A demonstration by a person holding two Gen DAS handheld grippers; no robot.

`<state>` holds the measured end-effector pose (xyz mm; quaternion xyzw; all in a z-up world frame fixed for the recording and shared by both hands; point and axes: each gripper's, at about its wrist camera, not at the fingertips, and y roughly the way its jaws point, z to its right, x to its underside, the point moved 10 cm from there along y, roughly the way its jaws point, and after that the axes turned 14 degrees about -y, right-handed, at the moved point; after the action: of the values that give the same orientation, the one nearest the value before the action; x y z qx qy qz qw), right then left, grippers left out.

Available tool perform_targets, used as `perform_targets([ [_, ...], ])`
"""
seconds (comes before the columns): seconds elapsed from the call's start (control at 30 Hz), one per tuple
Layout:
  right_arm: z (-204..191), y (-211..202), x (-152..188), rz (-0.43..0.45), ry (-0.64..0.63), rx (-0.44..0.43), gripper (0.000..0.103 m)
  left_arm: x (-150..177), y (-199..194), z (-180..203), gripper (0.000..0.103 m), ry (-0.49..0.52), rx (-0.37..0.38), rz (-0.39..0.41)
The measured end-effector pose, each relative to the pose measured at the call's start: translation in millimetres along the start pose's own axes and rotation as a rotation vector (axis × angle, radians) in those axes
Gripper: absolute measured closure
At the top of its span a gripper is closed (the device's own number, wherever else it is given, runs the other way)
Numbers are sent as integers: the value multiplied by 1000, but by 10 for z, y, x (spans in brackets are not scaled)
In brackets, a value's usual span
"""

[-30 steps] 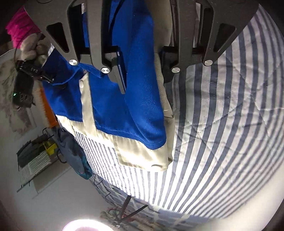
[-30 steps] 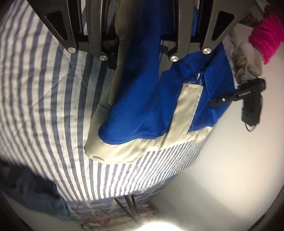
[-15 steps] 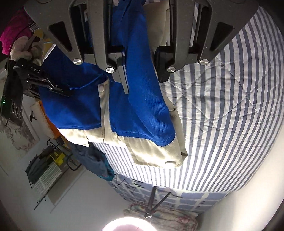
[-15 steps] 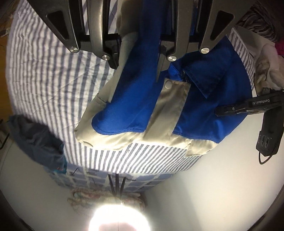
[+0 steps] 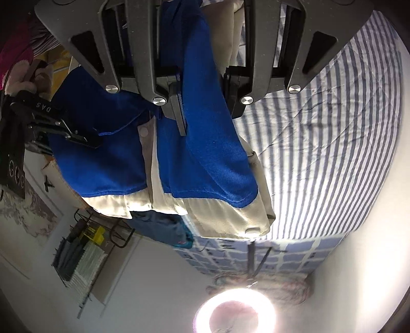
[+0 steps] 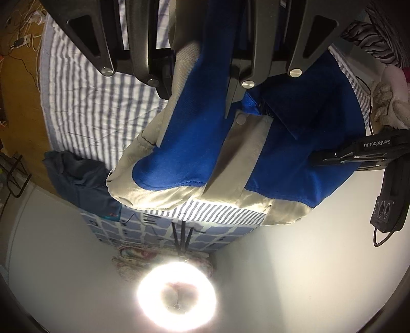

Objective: Fold large clothes

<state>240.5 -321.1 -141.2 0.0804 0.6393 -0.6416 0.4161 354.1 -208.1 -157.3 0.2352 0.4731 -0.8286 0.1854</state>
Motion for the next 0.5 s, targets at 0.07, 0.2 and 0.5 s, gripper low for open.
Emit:
perform_targets([
  [0.07, 79, -98, 43, 3, 5, 13, 77, 20, 4, 145, 82, 19, 10, 7],
  [0.2, 281, -274, 114, 12, 13, 46, 77, 43, 25, 487, 82, 84, 31, 27],
  [0.5, 785, -581, 217, 35, 40, 116, 77, -81, 305, 1144, 82, 164, 96, 16],
])
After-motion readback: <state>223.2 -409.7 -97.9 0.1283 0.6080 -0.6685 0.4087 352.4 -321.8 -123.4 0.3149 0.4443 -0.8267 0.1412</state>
